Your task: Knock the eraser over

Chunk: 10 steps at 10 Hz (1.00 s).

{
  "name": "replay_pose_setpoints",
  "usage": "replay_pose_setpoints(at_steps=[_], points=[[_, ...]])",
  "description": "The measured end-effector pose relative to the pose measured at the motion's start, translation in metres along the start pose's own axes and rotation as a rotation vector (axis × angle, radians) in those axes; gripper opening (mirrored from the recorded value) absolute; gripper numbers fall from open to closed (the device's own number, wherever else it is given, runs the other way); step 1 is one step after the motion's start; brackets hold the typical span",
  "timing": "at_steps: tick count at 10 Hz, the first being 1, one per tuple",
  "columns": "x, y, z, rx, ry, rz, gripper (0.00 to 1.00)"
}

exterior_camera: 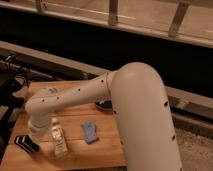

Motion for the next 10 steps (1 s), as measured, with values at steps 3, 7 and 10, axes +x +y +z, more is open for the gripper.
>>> replay_pose_setpoints(at_steps=[3,7,10], points=[[0.002,0.013,0.007,-0.042,0.047,-0.017,0.0],[0.005,0.043,0.029,-0.124,0.086,-0.055,0.0],[-0.004,0.063,0.043,-0.179,0.088,-0.122,0.01]])
